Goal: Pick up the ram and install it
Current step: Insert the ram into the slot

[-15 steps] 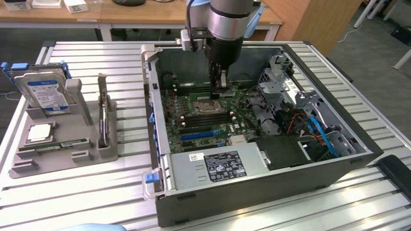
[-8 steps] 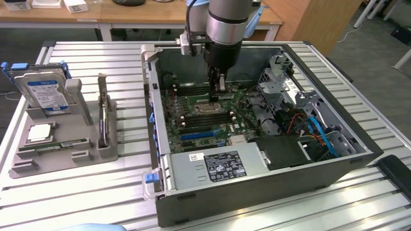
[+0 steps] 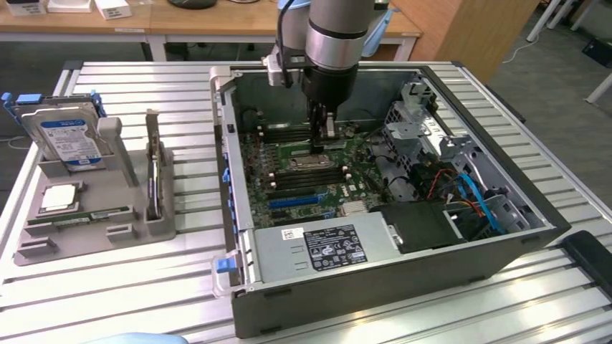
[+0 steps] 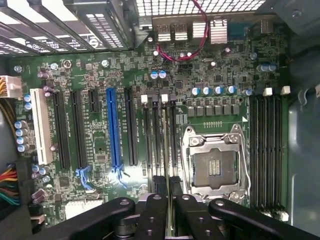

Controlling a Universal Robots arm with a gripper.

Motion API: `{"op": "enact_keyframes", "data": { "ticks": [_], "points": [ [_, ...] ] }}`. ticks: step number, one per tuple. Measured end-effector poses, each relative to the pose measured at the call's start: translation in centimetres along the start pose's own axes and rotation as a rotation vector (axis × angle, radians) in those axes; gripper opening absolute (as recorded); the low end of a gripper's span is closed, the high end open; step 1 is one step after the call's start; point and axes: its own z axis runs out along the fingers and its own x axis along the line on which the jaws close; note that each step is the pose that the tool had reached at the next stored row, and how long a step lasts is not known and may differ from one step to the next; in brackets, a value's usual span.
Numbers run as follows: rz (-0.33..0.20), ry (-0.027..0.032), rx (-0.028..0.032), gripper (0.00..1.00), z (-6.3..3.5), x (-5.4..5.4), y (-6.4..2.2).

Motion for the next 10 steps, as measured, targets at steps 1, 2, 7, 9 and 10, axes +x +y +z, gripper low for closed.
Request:
{"op": "enact_keyframes", "data": {
  "ticks": [1, 2, 7, 9, 10],
  "points": [
    [0.000, -0.0001, -0.0001, 0.13, 0.15, 0.00, 0.03],
    [0.000, -0.0001, -0.0004, 0.13, 0.29, 0.00, 0.04],
    [0.000, 0.0008, -0.0129, 0.13, 0.69, 0.00, 0.05],
    [0.000, 0.0015, -0.0208, 0.13, 0.79, 0.00, 0.06],
    [0.000, 0.0018, -0.0235, 0.13, 0.86, 0.00, 0.06]
  ]
}}
